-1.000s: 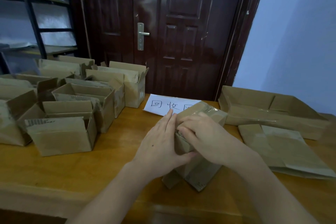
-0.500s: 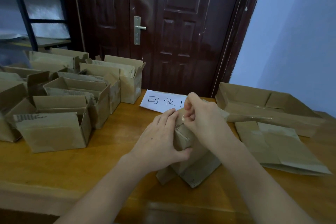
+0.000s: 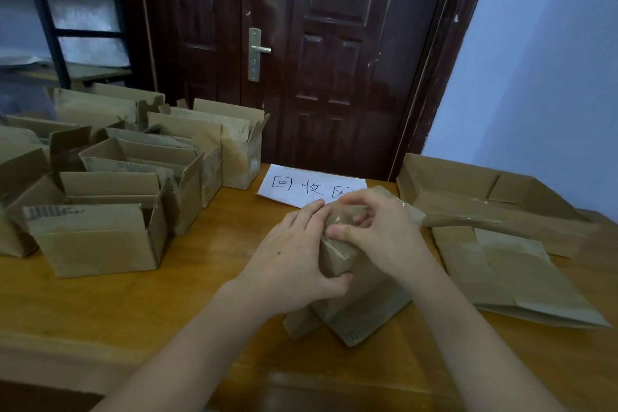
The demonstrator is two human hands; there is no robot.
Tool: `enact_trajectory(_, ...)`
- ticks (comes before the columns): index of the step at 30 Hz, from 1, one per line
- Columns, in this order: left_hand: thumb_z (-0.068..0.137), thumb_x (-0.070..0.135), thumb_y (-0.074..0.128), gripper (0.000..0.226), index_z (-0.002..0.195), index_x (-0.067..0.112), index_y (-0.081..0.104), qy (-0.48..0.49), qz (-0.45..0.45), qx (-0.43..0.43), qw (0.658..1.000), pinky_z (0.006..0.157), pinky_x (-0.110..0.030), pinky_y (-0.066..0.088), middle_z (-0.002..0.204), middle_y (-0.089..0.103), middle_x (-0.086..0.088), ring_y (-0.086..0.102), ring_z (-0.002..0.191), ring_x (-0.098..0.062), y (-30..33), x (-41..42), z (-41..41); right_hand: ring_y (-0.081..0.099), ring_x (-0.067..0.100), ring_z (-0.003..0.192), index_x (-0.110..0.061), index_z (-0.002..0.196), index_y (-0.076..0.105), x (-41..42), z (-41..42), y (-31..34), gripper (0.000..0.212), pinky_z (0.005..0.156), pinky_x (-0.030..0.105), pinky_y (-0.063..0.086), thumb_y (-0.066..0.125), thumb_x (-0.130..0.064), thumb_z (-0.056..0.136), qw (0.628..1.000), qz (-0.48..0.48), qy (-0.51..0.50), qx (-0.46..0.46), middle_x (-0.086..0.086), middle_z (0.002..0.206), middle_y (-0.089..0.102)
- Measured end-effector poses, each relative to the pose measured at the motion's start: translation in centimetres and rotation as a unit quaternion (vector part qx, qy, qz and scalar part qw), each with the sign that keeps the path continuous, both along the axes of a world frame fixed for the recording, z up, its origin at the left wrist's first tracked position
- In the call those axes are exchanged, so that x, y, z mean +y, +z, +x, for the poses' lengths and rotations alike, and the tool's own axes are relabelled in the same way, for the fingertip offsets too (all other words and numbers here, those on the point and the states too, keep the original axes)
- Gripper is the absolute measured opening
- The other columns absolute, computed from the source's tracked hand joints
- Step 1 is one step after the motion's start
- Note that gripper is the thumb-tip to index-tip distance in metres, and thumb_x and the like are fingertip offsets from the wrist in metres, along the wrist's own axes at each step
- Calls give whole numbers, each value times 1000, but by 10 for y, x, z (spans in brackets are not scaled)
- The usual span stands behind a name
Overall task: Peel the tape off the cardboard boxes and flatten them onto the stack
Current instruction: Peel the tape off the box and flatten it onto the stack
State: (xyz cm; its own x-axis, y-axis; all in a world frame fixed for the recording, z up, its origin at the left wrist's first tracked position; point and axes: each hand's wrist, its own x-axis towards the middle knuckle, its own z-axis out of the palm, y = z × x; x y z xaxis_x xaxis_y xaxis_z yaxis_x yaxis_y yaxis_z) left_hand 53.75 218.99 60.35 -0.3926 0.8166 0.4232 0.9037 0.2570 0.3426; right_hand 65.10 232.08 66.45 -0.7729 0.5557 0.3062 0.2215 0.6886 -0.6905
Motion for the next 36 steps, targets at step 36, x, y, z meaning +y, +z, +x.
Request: enact_trajectory(36,88,80,37,95,162,24,21,89,-137,154,974,116,-35,-6,171,21,1,17,157,-19,22,3,2,60,16,91,-20,97,68,4,-7,-1,12,76,33,49,58,-26,101,957,261,-120,-45,-7,99,61)
